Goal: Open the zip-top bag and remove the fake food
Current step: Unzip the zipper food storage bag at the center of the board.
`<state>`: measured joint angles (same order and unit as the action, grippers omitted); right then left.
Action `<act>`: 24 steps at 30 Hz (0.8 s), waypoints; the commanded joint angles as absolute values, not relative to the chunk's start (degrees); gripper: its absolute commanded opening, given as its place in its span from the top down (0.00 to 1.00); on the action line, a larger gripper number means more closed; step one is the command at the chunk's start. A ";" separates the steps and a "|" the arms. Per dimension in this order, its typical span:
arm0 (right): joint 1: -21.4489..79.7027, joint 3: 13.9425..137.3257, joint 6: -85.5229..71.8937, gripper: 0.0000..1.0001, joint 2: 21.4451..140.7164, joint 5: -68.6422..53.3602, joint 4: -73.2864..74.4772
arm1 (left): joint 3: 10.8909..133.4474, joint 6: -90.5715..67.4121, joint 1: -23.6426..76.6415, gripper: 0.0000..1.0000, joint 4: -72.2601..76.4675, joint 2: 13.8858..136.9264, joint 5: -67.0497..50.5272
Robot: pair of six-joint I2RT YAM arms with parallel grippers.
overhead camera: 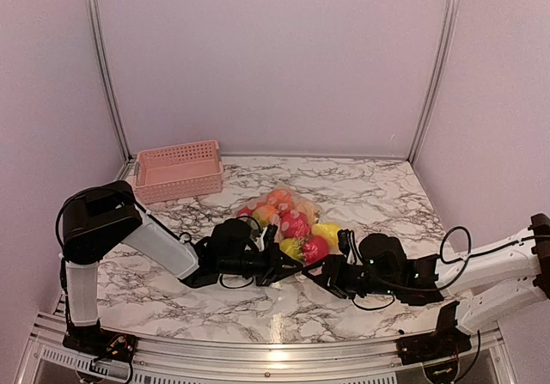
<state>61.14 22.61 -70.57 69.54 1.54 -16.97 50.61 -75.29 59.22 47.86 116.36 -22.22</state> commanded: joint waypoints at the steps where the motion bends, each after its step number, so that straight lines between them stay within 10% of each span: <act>1: 60.82 22.66 -72.33 0.51 70.54 -1.46 -20.11 | 52.18 -75.80 59.41 1.00 50.93 117.58 -24.24; 24: 59.28 20.30 -76.55 0.70 74.89 -3.33 -29.38 | 51.42 -75.95 59.83 1.00 52.73 117.78 -25.41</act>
<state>59.99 20.08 -76.18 73.97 -2.70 -27.20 51.88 -76.12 59.33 49.47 117.40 -23.77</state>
